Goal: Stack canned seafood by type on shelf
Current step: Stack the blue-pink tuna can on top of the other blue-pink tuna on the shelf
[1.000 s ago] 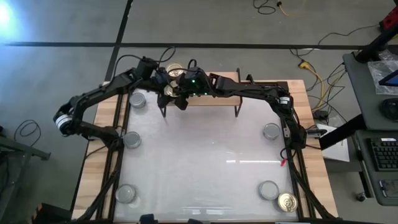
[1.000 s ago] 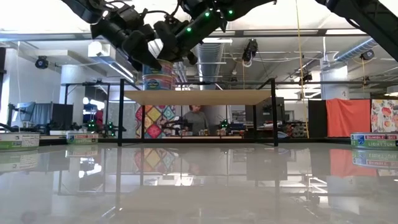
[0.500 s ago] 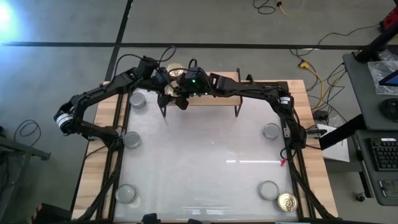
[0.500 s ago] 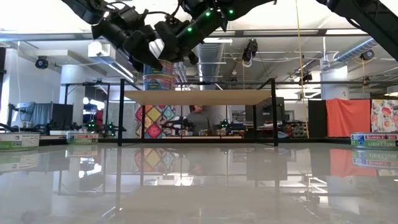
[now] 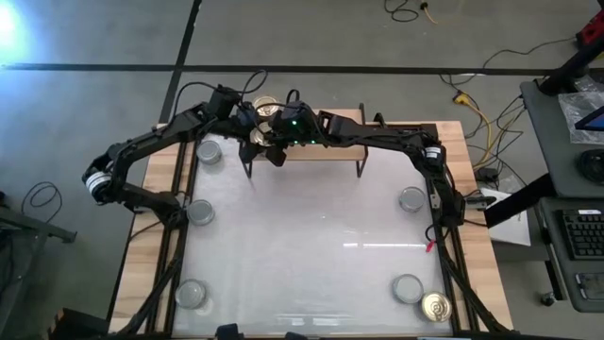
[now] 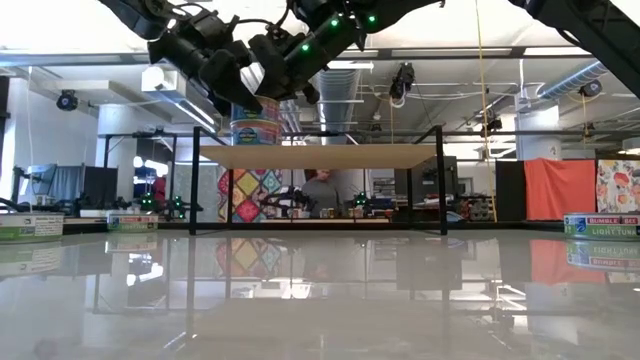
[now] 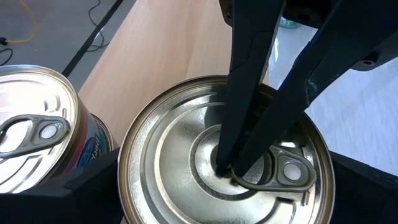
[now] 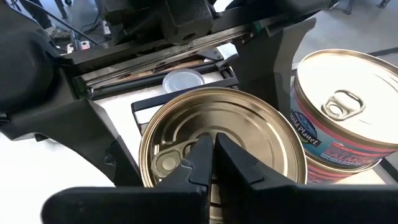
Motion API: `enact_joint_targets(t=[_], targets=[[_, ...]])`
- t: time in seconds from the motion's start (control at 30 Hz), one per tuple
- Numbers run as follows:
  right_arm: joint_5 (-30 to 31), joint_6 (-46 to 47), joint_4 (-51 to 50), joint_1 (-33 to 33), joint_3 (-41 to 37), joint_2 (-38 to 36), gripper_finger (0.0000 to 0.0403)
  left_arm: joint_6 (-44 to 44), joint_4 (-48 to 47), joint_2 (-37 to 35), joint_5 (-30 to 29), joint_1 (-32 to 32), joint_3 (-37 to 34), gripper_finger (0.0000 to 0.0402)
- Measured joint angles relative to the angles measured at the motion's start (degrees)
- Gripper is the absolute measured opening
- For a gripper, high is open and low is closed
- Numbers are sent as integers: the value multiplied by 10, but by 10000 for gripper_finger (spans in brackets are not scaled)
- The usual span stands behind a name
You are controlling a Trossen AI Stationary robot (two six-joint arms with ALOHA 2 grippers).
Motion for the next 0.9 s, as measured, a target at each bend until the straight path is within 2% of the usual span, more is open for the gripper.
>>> enact_joint_targets(t=[0.53,0.9], targets=[[-7,1,4,-2,0,0,13,-6,-19,-21,-7,0,-5,398],[-3,6,-2,-3,0,0,13,-23,85,-39,17,1,-74,399]])
